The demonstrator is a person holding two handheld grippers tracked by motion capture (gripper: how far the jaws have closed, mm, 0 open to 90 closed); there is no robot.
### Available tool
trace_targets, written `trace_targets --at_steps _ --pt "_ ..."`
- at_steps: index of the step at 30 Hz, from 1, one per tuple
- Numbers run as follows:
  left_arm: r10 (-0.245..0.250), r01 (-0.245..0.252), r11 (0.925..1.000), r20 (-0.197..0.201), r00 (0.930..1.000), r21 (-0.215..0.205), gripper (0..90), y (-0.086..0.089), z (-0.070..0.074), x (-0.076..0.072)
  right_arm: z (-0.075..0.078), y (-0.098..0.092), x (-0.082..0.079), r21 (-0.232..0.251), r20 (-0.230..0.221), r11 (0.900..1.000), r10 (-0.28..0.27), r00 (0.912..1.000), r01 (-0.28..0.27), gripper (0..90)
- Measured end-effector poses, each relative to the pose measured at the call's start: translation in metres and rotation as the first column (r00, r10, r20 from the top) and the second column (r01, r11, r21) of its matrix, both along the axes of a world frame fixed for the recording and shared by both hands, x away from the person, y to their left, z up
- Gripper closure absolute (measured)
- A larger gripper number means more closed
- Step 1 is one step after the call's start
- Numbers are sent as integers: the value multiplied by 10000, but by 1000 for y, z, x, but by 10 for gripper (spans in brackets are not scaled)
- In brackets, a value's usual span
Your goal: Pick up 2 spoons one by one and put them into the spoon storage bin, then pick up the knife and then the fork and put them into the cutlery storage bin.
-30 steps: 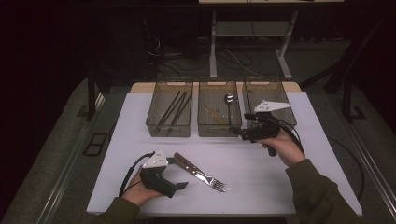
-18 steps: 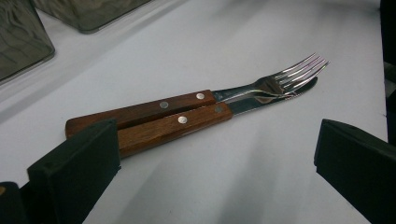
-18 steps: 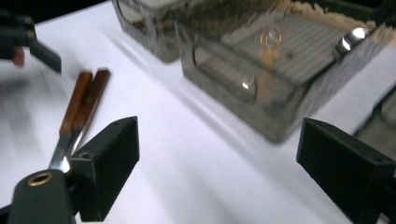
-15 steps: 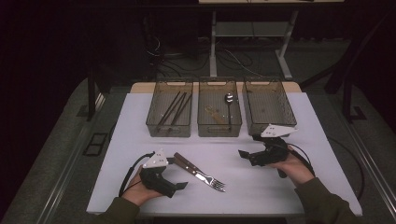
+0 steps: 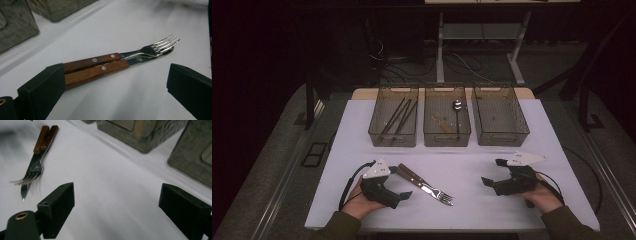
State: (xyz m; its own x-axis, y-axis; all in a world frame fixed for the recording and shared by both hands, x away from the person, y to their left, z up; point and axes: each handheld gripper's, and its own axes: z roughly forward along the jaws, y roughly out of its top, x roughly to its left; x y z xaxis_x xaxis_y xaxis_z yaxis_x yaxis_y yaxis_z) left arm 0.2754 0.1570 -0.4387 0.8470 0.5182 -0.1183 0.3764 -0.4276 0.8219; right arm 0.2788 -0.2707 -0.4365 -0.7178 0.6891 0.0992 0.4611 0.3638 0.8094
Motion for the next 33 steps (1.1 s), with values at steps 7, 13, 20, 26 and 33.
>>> trace_targets --at_steps 7,13,20,26,33 --pt "304 -300 9990 -119 9995 342 151 -4 3 13 -3 -15 -8 231 -154 9994 -245 9996 249 131" --pt "599 -605 9965 130 9981 573 474 -7 10 34 -4 -20 -13 364 -217 9989 -281 9994 289 131" --pt "777 -748 9874 -154 9969 1392 783 -14 3 63 -4 -18 -12 384 -185 9992 -138 9997 145 131" --pt "593 -496 9791 -437 9973 1972 883 -21 -4 73 -4 -18 -12 387 -187 9991 -136 9997 143 131" --pt "535 -365 9715 -667 9963 2340 893 -19 -4 72 -3 -18 -12 365 -184 9992 -136 9997 143 132"
